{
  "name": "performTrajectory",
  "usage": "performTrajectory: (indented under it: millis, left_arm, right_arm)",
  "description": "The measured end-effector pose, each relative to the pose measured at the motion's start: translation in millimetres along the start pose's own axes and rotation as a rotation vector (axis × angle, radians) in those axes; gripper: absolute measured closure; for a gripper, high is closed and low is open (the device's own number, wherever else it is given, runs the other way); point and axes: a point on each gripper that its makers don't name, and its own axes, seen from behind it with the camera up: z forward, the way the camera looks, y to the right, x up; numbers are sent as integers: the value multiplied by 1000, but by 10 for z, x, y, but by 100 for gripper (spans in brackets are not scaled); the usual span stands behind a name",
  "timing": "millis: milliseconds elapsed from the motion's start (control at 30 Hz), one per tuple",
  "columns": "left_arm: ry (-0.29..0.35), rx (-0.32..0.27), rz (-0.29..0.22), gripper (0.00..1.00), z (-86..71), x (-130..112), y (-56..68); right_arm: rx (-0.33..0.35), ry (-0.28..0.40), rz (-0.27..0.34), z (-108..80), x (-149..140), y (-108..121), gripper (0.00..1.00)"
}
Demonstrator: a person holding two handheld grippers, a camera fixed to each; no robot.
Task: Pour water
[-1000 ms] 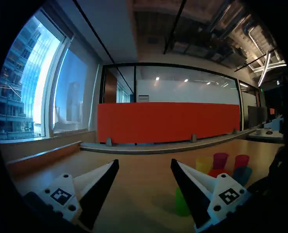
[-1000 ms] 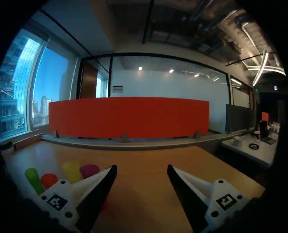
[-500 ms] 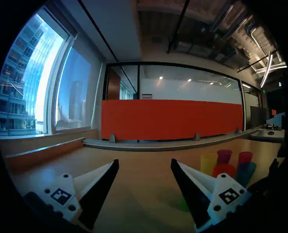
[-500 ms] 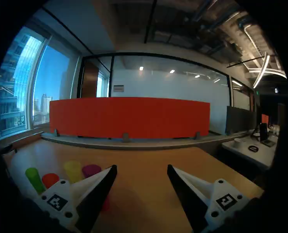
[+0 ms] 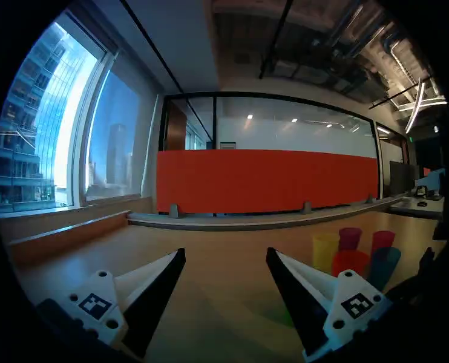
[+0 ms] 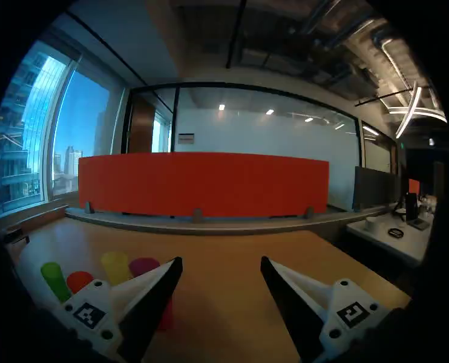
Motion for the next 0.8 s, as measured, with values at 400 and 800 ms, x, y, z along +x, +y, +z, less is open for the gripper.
performTrajectory:
  millis: [400, 800]
  left_arm:
    - [-36, 2, 2, 0, 30, -91, 8]
    - [-41, -2, 3, 0, 41, -104, 23]
  right_arm:
    - [0, -2, 5, 0, -28, 18, 0]
    - [0, 0, 14, -36, -24, 56, 0]
